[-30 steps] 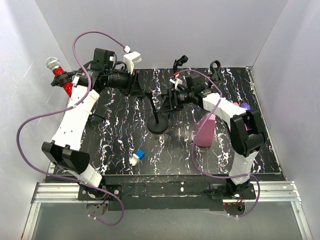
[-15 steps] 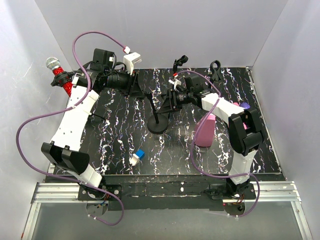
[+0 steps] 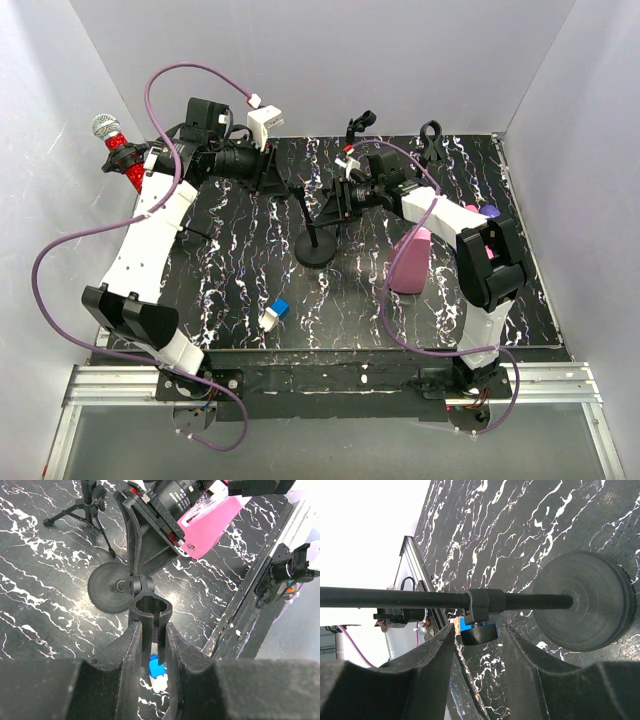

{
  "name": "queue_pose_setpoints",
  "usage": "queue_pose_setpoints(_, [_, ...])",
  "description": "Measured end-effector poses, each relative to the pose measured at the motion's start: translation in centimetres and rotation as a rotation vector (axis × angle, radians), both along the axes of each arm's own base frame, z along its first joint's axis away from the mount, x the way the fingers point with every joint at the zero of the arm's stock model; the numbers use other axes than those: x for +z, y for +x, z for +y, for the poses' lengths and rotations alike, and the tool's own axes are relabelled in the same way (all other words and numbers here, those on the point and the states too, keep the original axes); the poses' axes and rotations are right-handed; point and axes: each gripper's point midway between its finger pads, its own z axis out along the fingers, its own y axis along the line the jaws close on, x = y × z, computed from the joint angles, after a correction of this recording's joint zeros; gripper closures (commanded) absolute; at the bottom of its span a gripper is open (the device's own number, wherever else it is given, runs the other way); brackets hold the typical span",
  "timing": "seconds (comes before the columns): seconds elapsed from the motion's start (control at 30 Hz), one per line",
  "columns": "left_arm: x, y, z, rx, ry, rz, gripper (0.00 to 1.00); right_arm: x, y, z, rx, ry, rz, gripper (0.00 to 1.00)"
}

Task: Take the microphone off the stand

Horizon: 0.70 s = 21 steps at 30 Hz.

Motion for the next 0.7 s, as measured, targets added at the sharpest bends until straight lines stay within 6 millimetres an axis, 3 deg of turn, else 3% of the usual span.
queue_pose_setpoints(0.37, [0.0, -0.6, 0.0, -0.007, 0.001, -0.002, 1.0, -1.0, -0.2, 0.2, -0.006, -0.028, -0.013, 0.51])
queue_pose_setpoints(0.4, [0.0, -0.6, 0.0, -0.008, 0.001, -0.003, 1.0, -1.0, -0.2, 0.2, -0.006, -0.028, -0.014, 0.54])
queue_pose_setpoints(0.53, [-0.1, -0.9, -0.1, -0.016, 0.002, -0.007, 1.0, -1.0, -0.4, 0.2, 0.003, -0.02, -0.02, 0.86])
queue_pose_setpoints(0.7, [-0.2, -0.9, -0.2, -0.014, 0.004, -0.01, 1.0, -1.0, -0.3, 0.1, 0.012, -0.021, -0.058, 0.94])
